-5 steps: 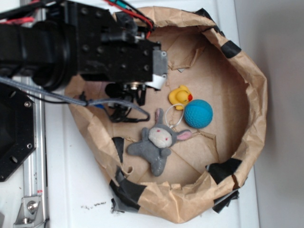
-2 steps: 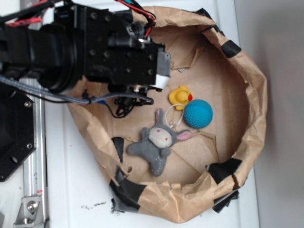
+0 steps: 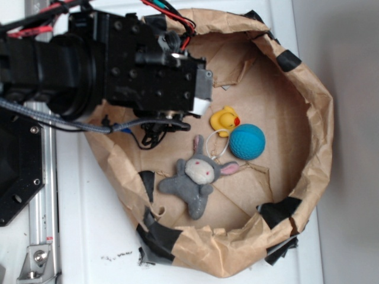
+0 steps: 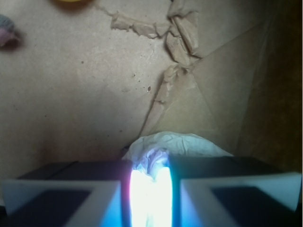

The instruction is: Grab the white paper.

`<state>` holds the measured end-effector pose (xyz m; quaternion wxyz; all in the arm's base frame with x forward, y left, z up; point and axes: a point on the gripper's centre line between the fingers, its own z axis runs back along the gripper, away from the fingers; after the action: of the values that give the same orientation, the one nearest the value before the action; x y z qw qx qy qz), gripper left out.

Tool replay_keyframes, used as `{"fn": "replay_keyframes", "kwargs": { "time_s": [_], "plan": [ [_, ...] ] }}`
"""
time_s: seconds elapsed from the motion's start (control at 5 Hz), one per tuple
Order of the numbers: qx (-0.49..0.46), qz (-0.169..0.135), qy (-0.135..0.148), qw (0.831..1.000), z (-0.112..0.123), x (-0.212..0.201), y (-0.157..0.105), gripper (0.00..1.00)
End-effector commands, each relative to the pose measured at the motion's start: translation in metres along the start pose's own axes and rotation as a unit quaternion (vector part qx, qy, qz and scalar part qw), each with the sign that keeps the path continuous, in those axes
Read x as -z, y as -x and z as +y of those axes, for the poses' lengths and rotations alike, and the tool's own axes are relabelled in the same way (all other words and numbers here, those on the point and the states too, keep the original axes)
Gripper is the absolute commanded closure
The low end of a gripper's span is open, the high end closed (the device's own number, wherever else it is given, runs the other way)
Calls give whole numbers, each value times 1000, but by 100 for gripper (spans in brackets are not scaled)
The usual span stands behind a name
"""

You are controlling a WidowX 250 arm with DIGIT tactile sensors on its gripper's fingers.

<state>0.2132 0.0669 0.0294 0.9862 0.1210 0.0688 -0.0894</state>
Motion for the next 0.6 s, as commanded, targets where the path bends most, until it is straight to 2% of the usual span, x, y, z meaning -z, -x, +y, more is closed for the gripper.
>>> {"fn": "replay_keyframes", "kwargs": {
  "time_s": [0.0, 0.2, 0.4],
  "plan": [
    [-33, -52, 40, 997, -13, -67, -6, 100],
    [-122, -130, 104, 978, -20, -127, -14, 100],
    [-149, -166, 136, 965, -19, -177, -16, 100]
  ]
}}
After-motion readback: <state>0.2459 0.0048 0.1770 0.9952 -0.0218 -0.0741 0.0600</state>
